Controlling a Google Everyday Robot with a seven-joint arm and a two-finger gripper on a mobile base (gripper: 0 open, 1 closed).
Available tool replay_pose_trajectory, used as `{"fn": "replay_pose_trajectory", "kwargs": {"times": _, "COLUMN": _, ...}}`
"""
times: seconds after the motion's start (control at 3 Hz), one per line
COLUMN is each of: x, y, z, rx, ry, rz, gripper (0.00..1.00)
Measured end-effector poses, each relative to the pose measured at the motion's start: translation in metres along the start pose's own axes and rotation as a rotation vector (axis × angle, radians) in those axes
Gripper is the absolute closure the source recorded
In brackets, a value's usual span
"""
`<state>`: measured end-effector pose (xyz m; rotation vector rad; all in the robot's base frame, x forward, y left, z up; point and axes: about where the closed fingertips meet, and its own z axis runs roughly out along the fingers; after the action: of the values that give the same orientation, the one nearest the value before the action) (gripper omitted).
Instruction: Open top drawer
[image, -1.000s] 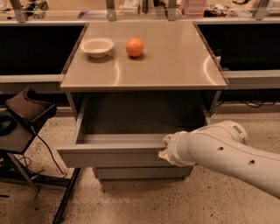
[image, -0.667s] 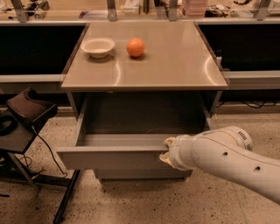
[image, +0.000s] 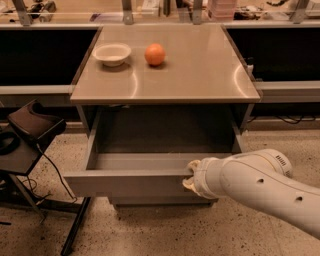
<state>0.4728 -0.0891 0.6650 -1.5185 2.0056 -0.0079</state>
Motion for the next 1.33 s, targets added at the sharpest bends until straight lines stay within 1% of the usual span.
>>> {"fn": "replay_pose_trajectory", "kwargs": {"times": 0.33, "x": -0.0006, "y": 0.0169, "z": -0.0078, "rx": 0.012, "ry": -0.022, "rz": -0.013, "gripper": 1.0}}
{"fn": "replay_pose_trajectory", "kwargs": {"times": 0.67, "x": -0.0006, "y": 0.017, "z": -0.0079, "rx": 0.012, "ry": -0.022, "rz": -0.013, "gripper": 1.0}}
{"fn": "replay_pose_trajectory", "kwargs": {"times": 1.0, "x": 0.0002, "y": 0.024, "z": -0.0099, "rx": 0.014, "ry": -0.031, "rz": -0.029, "gripper": 1.0}}
{"fn": "replay_pose_trajectory", "kwargs": {"times": 1.33, "x": -0.0004, "y": 0.0237, "z": -0.011, "rx": 0.014, "ry": -0.031, "rz": -0.029, "gripper": 1.0}}
